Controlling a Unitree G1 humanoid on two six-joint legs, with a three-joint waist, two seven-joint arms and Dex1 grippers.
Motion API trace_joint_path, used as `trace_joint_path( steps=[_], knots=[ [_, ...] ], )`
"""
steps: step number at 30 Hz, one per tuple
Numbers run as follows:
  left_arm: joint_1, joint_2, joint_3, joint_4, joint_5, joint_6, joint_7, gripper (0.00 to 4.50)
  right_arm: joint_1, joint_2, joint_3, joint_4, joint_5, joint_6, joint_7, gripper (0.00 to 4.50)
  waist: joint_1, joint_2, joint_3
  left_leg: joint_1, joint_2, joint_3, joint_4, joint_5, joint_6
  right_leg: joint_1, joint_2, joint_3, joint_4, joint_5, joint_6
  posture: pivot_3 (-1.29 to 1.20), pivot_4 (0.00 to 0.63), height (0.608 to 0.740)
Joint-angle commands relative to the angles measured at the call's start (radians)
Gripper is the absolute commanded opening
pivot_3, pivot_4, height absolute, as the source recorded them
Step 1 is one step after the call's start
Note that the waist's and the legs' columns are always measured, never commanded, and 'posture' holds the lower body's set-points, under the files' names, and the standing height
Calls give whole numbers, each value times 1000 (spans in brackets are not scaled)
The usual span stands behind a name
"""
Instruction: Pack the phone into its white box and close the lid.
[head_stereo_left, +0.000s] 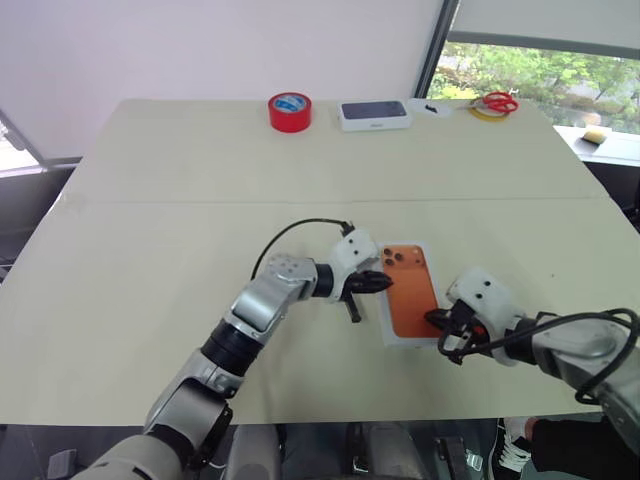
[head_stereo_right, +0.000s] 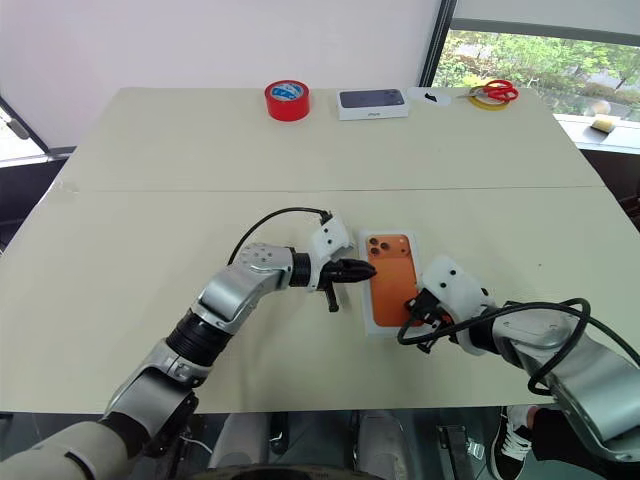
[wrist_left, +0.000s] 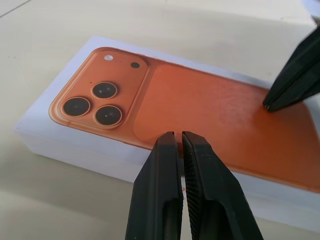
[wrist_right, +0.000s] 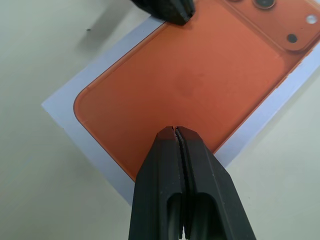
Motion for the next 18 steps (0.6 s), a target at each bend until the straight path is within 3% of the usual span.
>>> trace_joint_path(
  steps=[1,6,18],
  knots=[
    [-10,14,-8,-2,13,-14,-9,250,-5,3,-19,-32,-1,7,-10,45,0,0,0,0,0,0,0,0,0,0,0,0,0,0,0,0,150,730],
    [-14,63,76,-5,-9,-24,-1,250,-9,14,-86,1,-50,-98,-20,45,-2,0,0,0,0,0,0,0,0,0,0,0,0,0,0,0,150,730],
    [126,338,455,-83,-132,-68,20,250,-18,122,-345,323,-63,-406,66,45,0,0,0,0,0,1,-1,0,0,0,0,0,0,0,0,0,150,730]
  ],
)
